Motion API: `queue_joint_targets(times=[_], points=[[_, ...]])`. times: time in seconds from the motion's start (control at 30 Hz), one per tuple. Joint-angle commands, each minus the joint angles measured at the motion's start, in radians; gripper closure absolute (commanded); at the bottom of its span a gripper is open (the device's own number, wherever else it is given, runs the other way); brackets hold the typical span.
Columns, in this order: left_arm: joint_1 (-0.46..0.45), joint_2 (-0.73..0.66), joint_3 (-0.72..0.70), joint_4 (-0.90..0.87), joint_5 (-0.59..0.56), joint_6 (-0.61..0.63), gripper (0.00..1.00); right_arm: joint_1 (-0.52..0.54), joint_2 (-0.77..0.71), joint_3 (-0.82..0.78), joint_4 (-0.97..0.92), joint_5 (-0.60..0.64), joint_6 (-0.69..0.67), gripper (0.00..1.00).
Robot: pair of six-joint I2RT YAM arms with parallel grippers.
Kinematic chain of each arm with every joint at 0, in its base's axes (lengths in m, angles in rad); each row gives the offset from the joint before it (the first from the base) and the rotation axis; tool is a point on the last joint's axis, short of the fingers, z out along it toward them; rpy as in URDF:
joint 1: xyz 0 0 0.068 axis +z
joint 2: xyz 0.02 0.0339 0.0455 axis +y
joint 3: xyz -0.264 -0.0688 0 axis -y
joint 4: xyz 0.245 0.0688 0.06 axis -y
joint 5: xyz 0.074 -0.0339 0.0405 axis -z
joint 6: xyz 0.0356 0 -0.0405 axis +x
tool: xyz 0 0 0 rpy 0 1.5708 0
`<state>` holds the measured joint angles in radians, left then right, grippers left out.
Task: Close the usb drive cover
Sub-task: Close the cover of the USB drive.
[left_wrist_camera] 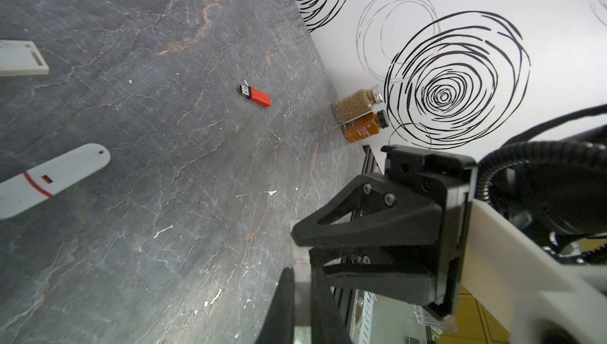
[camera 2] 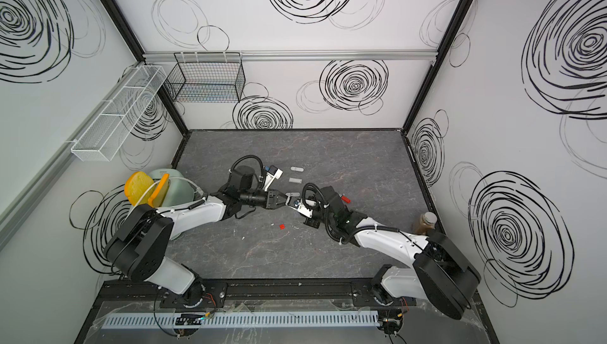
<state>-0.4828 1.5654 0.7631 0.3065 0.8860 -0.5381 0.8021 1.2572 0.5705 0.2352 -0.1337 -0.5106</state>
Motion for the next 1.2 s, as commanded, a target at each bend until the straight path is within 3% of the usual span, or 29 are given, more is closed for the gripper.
queue_joint_targets(times=[0.0, 0.2, 0.53, 0.7, 0.93, 1.17], points=[[-0.007, -0.004, 0.016, 0.017, 0.002, 0.009, 1.0, 0.021, -0.025, -0.007, 0.135, -0.028, 0.075, 1.0], [-0.014, -0.009, 0.01, 0.023, -0.005, 0.008, 1.0, 0.07, 0.01, 0.014, 0.228, 0.008, 0.113, 1.0], [-0.019, -0.01, 0.004, 0.029, -0.015, 0.009, 1.0, 0.147, 0.059, 0.085, 0.287, 0.06, 0.032, 1.0], [-0.02, -0.01, -0.002, 0.032, -0.015, 0.016, 1.0, 0.128, 0.048, 0.106, 0.31, 0.063, -0.001, 1.0], [-0.028, -0.01, -0.003, 0.035, -0.012, 0.013, 1.0, 0.056, 0.027, 0.112, 0.379, -0.011, 0.099, 1.0], [-0.033, -0.004, -0.002, 0.041, -0.009, 0.006, 1.0, 0.171, 0.041, 0.065, 0.484, 0.02, -0.071, 1.0]])
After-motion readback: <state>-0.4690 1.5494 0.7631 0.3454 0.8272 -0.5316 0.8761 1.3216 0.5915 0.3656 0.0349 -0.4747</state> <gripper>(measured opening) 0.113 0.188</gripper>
